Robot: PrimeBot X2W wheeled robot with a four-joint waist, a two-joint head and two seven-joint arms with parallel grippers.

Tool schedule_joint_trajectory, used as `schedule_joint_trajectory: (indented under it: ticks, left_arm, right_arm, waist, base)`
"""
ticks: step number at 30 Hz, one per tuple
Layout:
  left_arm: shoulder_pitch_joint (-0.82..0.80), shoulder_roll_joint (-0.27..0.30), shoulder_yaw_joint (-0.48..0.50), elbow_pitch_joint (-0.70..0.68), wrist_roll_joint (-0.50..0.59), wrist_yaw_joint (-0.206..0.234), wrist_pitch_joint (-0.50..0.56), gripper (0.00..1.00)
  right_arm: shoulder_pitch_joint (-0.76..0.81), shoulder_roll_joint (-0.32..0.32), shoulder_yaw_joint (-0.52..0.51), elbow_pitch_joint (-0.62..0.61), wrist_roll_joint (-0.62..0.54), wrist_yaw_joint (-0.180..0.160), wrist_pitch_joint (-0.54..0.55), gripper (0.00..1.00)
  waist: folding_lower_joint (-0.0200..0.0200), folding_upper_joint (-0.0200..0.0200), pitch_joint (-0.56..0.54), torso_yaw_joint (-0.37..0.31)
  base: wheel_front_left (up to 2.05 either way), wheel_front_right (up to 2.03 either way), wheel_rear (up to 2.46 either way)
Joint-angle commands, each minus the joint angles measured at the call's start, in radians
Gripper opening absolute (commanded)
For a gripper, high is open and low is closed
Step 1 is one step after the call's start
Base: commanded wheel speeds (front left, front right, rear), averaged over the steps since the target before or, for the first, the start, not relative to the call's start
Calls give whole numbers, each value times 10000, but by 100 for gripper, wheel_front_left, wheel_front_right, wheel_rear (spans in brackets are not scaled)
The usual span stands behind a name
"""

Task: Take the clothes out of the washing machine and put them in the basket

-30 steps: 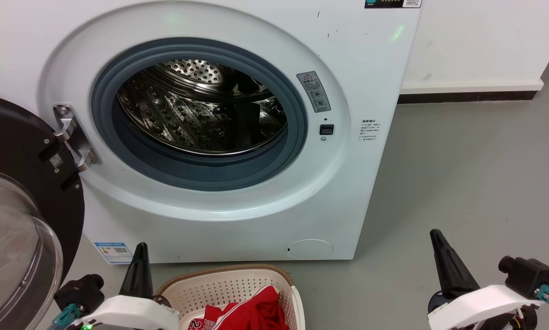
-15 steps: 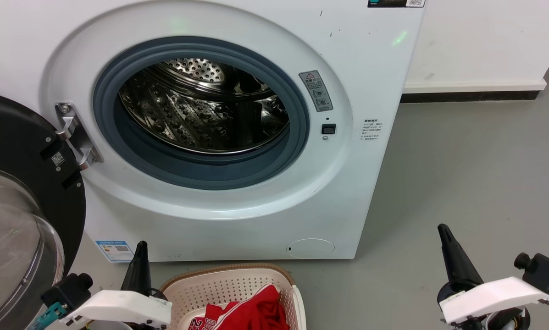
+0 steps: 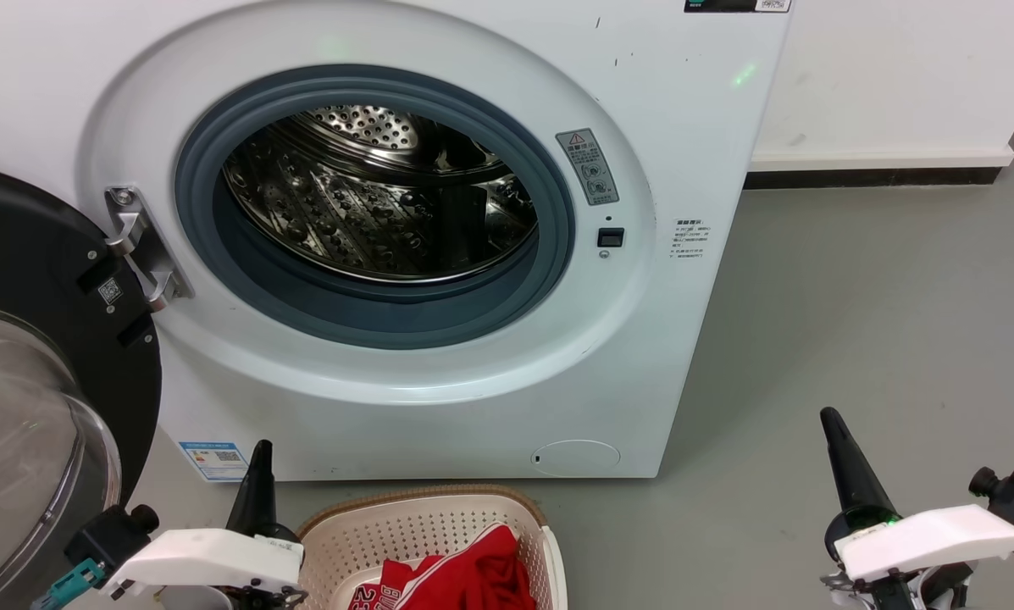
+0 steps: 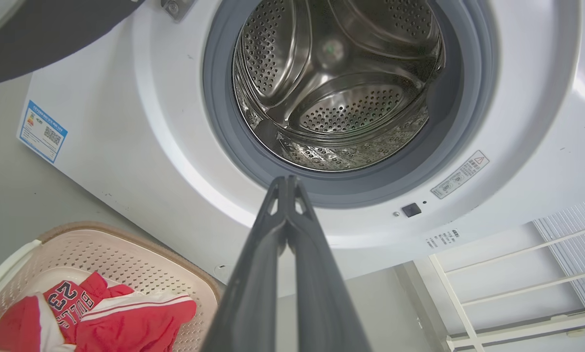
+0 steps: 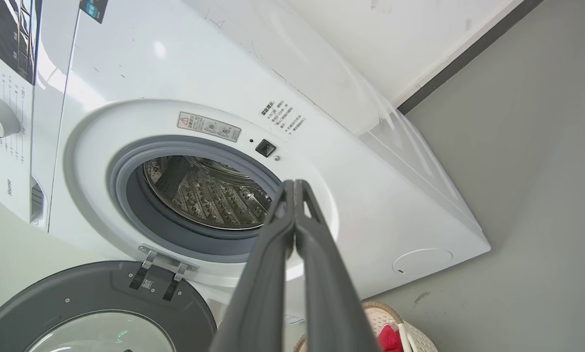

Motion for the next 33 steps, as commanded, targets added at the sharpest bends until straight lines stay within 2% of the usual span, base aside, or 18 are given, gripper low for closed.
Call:
schedule_joint_trajectory:
  ticks: [1,33]
  left_arm:
    - [-290,13,69,-67,-328,-92,70,0]
    - [-595,-68,418,180,-3632,-442,898,0]
  right_arm:
    - [-265,-67,-62,-31,348,0,60,0]
    - [-614,-63,-494,442,3677,0,573,0]
  waist:
    - [-1,-1,3,6]
    - [-1,-1,69,114]
  base:
    - [0,0,0]
    - [0,0,0]
